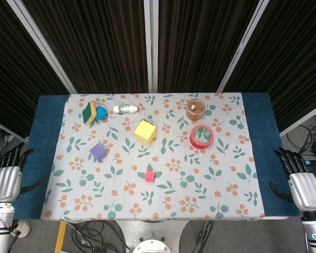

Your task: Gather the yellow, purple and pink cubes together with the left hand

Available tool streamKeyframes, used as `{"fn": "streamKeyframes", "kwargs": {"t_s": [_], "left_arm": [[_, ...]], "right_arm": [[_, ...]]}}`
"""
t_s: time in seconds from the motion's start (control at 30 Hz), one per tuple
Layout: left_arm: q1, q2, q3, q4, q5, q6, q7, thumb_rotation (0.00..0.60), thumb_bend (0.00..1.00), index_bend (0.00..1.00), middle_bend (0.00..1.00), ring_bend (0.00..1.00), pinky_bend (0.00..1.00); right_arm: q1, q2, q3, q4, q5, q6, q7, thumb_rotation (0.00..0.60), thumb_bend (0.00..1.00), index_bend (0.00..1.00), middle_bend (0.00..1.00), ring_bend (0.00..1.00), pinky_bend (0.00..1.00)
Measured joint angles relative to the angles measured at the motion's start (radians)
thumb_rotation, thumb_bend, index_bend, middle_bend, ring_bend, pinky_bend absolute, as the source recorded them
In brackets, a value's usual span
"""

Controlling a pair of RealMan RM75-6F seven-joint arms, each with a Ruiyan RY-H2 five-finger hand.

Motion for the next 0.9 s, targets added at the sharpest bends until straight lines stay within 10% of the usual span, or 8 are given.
{"fn": "streamKeyframes", "kwargs": {"t_s": [0.5, 0.9], "left_arm": [[-0.018, 0.014, -0.005, 0.001, 0.043, 0.002, -0.010, 0.600, 0.05, 0.21, 0.03, 0.04, 0.10], [-0.248, 0.054, -0.086, 0.039, 0.155, -0.167, -0.114, 0.600, 0.06, 0.21, 0.12, 0.05, 0.10]], "right_arm": [[-0.009, 0.003, -0.004, 0.014, -0.013, 0.025, 0.018, 0.600, 0.22, 0.00, 0.04, 0.00, 0.04], [-0.001, 0.022, -0.004, -0.006, -0.030, 0.024, 0.003, 0.600, 0.22, 0.00, 0.04, 0.00, 0.04]]}}
